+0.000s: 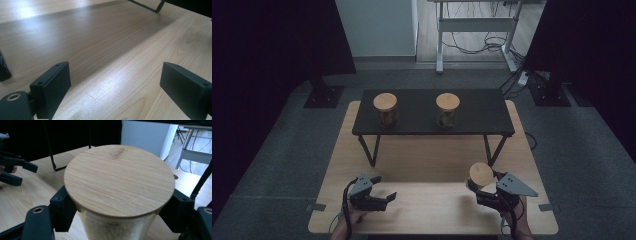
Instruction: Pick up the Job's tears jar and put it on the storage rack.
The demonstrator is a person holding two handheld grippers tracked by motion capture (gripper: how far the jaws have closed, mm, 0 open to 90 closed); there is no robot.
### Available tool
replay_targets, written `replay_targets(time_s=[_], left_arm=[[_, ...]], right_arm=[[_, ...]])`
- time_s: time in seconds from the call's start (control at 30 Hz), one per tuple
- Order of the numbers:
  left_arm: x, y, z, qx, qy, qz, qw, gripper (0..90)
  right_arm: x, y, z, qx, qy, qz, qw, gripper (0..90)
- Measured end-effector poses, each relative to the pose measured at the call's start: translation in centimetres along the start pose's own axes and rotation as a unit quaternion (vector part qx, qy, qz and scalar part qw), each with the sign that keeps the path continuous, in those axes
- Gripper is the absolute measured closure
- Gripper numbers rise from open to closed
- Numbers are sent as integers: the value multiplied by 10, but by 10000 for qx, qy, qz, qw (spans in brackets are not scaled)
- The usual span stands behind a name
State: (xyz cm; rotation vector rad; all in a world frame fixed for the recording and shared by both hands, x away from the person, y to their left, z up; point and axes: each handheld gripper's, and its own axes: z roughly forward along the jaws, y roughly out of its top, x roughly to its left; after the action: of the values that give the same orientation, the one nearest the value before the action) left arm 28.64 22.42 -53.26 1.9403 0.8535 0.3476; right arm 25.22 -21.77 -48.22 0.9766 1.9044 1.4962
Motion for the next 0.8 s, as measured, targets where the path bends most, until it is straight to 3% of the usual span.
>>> replay_targets(time_s=[0.8], left_arm=[[0, 1, 0, -10, -10, 0, 10000, 89]], right_arm=[[-13, 28, -5, -163, -99, -86, 9998, 245]])
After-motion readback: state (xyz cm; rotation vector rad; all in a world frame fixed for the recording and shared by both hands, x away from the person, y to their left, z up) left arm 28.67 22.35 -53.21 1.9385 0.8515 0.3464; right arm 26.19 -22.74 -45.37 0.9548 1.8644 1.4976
